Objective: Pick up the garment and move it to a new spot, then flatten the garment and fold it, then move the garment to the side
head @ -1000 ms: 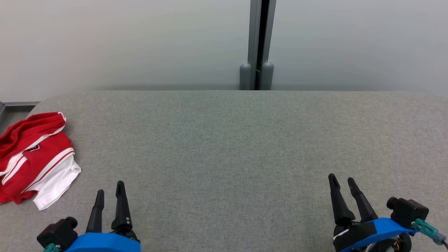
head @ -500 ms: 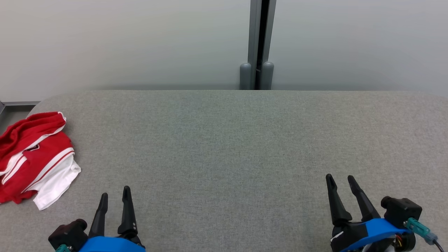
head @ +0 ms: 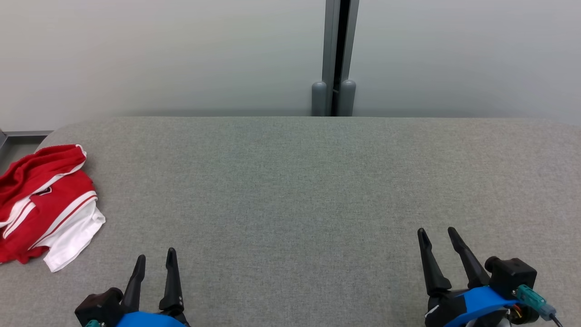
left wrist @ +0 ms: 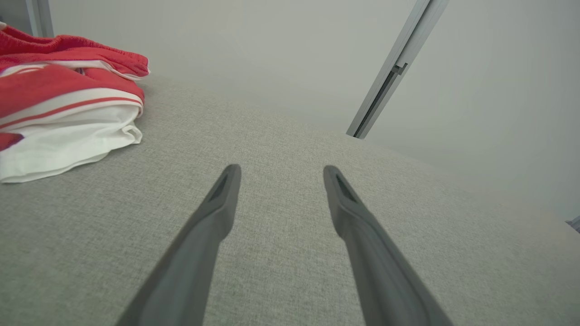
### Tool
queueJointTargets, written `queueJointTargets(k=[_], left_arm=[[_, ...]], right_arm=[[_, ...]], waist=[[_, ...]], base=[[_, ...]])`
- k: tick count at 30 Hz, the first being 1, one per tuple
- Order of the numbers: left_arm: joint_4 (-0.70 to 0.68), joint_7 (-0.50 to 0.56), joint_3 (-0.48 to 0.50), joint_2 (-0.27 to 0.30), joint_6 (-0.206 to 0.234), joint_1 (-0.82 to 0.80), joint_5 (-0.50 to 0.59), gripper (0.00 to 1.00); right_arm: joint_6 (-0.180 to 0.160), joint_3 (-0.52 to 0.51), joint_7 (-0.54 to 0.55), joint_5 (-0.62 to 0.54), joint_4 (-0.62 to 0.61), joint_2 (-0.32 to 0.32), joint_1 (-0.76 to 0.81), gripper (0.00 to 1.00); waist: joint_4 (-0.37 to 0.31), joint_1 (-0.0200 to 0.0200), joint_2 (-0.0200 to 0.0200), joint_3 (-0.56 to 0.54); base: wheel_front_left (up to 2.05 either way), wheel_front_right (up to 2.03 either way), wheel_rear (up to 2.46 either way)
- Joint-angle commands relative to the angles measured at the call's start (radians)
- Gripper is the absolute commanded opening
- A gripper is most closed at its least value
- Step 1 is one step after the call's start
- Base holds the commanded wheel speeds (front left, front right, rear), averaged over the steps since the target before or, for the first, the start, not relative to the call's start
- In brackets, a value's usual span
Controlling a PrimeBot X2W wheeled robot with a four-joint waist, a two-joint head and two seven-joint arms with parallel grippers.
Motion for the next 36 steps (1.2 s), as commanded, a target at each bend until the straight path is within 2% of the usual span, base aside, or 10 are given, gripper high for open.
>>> queueJointTargets(k=[1, 24, 36], left_arm=[[0.000, -0.009, 0.000, 0.007, -0.002, -0.012, 0.020, 1.00], [0.047, -0.049, -0.009, 0.018, -0.002, -0.022, 0.132, 1.00], [0.062, -0.049, -0.013, 0.020, -0.002, -0.024, 0.114, 1.00]], right_arm=[[0.002, 0.002, -0.010, -0.024, 0.003, -0.008, -0.013, 1.00], [0.002, 0.018, -0.051, -0.168, 0.048, -0.009, -0.023, 1.00], [0.002, 0.021, -0.048, -0.154, 0.057, -0.009, -0.027, 1.00]], waist=[[0.000, 0.0000, 0.0000, 0.001], [0.000, 0.0000, 0.0000, 0.006], [0.000, 0.0000, 0.0000, 0.007]], base=[[0.00, 0.00, 0.00], [0.00, 0.00, 0.00], [0.00, 0.00, 0.00]])
